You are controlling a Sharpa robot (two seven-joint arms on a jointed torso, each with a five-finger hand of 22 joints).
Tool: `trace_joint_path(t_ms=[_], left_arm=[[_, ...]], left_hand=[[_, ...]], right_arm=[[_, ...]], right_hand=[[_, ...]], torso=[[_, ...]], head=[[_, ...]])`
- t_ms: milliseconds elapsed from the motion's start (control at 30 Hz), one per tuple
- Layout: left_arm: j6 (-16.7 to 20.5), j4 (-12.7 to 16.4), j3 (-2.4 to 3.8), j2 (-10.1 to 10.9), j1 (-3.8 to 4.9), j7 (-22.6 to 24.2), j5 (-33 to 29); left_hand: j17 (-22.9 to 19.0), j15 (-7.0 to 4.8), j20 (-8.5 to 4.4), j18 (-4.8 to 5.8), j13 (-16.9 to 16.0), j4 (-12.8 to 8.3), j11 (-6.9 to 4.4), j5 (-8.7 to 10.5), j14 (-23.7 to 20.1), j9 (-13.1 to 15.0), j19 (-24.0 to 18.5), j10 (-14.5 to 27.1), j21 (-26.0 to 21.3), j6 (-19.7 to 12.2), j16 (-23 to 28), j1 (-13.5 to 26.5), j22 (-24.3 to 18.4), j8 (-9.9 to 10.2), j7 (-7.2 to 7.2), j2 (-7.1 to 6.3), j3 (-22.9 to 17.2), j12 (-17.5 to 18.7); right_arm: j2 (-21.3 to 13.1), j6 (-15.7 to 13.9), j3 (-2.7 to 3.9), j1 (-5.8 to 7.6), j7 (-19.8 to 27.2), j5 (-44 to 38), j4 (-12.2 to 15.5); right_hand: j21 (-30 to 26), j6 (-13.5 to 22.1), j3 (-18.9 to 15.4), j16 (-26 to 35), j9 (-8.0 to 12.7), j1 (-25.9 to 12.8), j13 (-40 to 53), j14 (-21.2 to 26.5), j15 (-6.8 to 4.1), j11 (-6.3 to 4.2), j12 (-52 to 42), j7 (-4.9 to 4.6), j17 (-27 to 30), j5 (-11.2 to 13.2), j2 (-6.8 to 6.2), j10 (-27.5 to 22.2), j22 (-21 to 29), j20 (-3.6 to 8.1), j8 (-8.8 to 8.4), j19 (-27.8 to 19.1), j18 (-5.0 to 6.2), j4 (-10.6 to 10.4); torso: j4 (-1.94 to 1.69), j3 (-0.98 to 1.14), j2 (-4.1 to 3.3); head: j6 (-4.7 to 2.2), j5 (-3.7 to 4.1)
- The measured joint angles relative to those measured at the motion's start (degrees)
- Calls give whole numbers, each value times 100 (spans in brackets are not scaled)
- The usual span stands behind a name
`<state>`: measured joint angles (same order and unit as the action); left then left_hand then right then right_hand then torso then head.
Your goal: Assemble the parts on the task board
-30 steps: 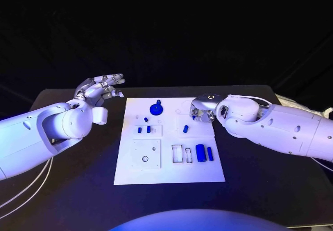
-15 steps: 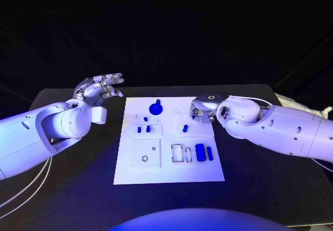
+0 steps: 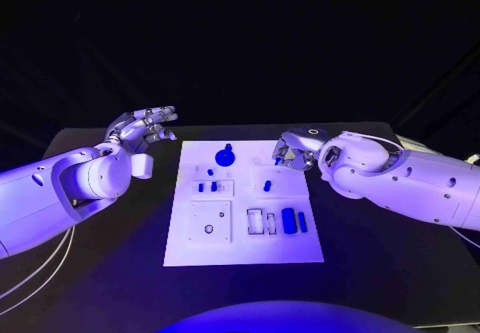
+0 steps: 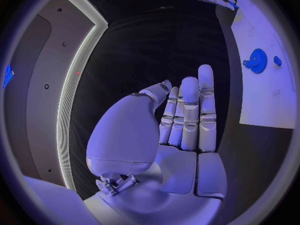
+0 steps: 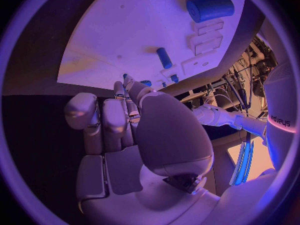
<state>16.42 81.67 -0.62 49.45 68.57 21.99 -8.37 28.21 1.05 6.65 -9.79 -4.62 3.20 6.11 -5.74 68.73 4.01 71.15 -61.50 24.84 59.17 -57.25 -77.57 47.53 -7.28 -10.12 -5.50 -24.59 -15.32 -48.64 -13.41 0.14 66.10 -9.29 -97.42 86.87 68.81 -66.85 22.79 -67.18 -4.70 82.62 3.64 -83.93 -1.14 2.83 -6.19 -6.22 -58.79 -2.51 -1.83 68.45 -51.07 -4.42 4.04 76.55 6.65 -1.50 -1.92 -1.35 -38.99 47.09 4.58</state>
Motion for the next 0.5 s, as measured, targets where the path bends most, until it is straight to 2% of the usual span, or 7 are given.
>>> trace_joint_path(t_ms=[167, 300, 500], left_arm=[[-3, -6, 0, -9, 0, -16, -1], [-6, -7, 0, -24, -1, -28, -1], [-20, 5, 0, -68, -5, -45, -2]], left_hand=[[0, 0, 0, 1, 0, -15, -8, 0, 0, 0, 0, 8, 0, 0, 0, 0, -2, 0, 0, 0, -17, 0], [0, 0, 0, 0, 0, -15, -8, 0, 0, 0, 0, 8, 0, 0, 0, 0, -1, 0, 0, 0, -17, 0], [-6, 0, 0, 0, 0, -15, -8, 0, 0, 0, 0, 8, 0, 0, -22, 0, -9, 0, 0, 0, -17, 0]], right_arm=[[-26, -76, 6, 5, -12, 153, 328], [74, -109, 8, -42, -9, 245, 640], [318, -123, -18, -156, 21, 286, 893]], right_hand=[[0, 1, 16, 0, 4, 0, -1, 0, 0, 20, 1, 0, 0, 2, 0, 20, -7, -20, 13, 20, -1, 16], [0, 1, 48, 0, 3, -29, -2, 0, 0, 21, 22, 0, -5, 7, -30, 20, -12, -20, 15, 20, -1, 18], [0, 22, 78, 0, -4, -29, -4, 0, 0, 21, 22, -20, -2, -16, -30, 20, -14, -20, 15, 20, -1, 47]], torso=[[-3, 1, -1], [-6, -3, -1], [-14, -13, 0]], head=[[-13, -35], [-13, -85], [47, -191]])
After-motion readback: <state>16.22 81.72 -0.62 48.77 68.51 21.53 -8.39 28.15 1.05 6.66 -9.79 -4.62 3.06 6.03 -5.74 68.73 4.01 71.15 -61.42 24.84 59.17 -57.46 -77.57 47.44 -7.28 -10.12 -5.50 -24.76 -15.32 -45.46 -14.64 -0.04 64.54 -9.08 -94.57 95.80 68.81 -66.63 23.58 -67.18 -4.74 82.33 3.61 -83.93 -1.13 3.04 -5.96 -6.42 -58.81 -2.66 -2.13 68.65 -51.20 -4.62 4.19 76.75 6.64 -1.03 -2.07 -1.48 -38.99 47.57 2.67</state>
